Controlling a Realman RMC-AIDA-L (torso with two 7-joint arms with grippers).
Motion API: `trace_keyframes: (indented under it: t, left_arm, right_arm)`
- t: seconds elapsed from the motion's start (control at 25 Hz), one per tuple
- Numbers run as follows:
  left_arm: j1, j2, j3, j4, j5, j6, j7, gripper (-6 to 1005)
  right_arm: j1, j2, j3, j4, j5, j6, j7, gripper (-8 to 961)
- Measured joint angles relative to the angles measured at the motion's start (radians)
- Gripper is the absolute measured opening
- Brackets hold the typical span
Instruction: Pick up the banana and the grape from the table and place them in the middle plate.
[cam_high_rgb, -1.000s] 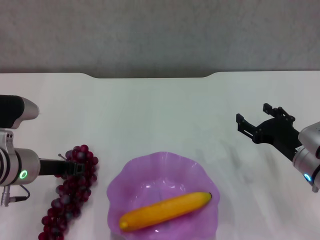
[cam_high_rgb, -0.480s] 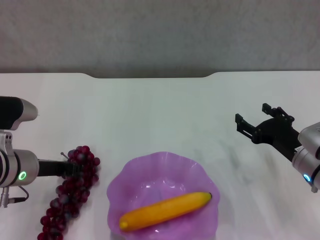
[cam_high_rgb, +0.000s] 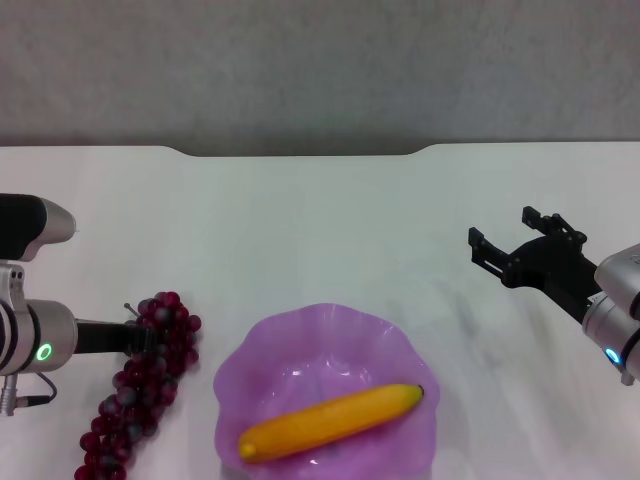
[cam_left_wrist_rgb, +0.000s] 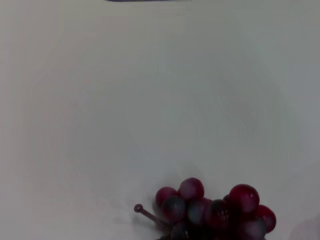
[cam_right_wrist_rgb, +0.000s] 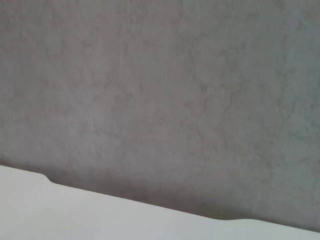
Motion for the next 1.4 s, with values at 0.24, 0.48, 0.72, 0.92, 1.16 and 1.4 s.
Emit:
trace_keyframes:
  t: [0.24, 0.48, 0.72, 0.92, 1.16, 1.4]
  left_arm:
    - [0.058, -0.004, 0.013, 0.07, -0.014, 0.036, 0.025, 150]
    - [0.087, -0.003, 0.026, 0.095, -0.029, 0.059, 0.043, 145]
    - [0.125, -0.003, 0.021, 0.14, -0.113, 0.077, 0.116, 143]
    - [0.204, -0.002, 0.006, 0.215, -0.233, 0.125, 0.253, 144]
    - [0.307, -0.002, -0.011, 0.297, -0.44, 0.188, 0.459, 141]
    - [0.39, -0.003, -0.047, 0.377, -0.626, 0.191, 0.66, 139]
  right_arm:
    - [-0.004, 0.0, -0.001, -0.005, 0.0, 0.0, 0.0, 861]
    - [-0.007, -0.001, 0.001, -0.004, 0.0, 0.0, 0.0, 861]
    - [-0.007, -0.002, -0.001, -0.006, 0.0, -0.001, 0.0, 861]
    - [-0.007, -0.002, 0.0, -0.007, 0.0, -0.001, -0.002, 861]
    - [-0.008, -0.001, -0.001, -0.008, 0.0, 0.0, -0.01, 861]
    - [-0.009, 0.0, -0.001, -0.008, 0.0, 0.001, -0.01, 861]
